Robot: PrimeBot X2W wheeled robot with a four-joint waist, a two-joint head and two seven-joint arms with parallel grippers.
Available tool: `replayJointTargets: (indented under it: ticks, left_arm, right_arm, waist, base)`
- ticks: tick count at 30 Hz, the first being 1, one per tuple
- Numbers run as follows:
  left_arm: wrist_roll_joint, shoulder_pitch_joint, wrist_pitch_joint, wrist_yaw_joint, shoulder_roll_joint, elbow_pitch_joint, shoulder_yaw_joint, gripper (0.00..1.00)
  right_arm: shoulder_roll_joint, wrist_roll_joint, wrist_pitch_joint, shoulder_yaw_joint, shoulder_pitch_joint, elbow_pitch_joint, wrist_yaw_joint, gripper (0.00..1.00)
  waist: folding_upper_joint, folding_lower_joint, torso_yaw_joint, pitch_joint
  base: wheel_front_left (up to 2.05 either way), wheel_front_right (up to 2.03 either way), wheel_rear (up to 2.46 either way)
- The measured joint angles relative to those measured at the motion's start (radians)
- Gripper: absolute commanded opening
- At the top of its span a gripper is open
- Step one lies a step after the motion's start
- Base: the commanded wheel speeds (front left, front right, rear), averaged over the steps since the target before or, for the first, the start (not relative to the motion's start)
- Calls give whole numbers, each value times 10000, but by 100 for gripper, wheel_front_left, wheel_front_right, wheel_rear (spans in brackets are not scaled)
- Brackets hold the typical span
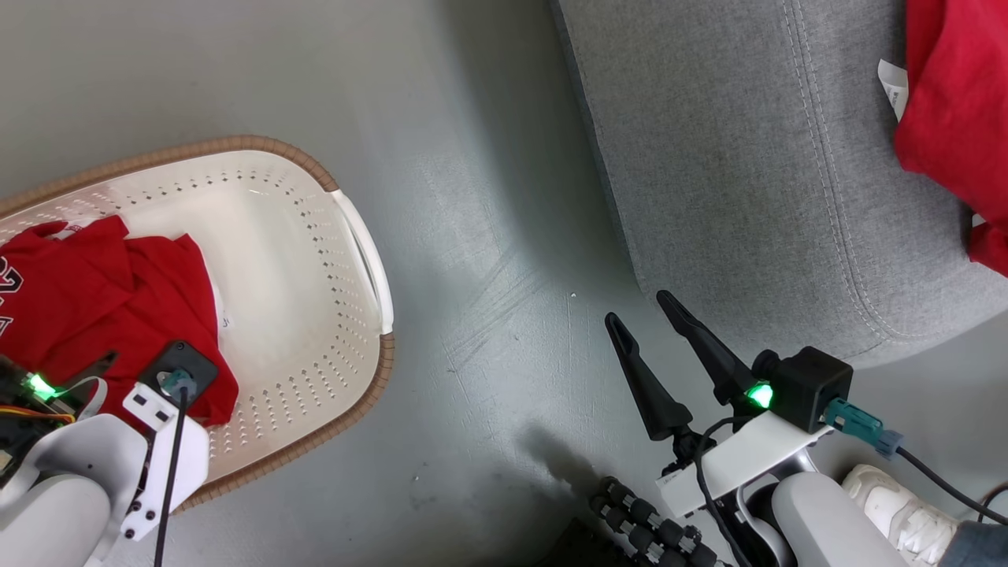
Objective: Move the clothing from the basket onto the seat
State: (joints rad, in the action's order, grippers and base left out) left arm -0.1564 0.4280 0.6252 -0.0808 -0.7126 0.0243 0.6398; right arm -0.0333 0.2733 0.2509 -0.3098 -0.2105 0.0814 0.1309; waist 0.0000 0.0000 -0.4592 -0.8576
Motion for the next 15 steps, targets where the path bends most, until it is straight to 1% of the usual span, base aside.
replayJointTargets:
  ticks: [8,9,15]
  left_arm:
    - [-19,2,128,36,169,-2,40,100]
    - [-203,7,268,58,276,0,165,100]
    - [-368,7,295,58,535,38,173,100]
  right_arm:
    - [0,2,0,-29,6,2,0,100]
    - [0,2,0,-23,8,13,0,100]
    - [0,0,0,-21,11,40,0,100]
  waist:
    - [0,0,-30,-127]
    - [0,1,-7,-240]
    - [0,0,-3,-292]
  base:
    - [0,0,0]
    - [0,0,0]
    - [0,0,0]
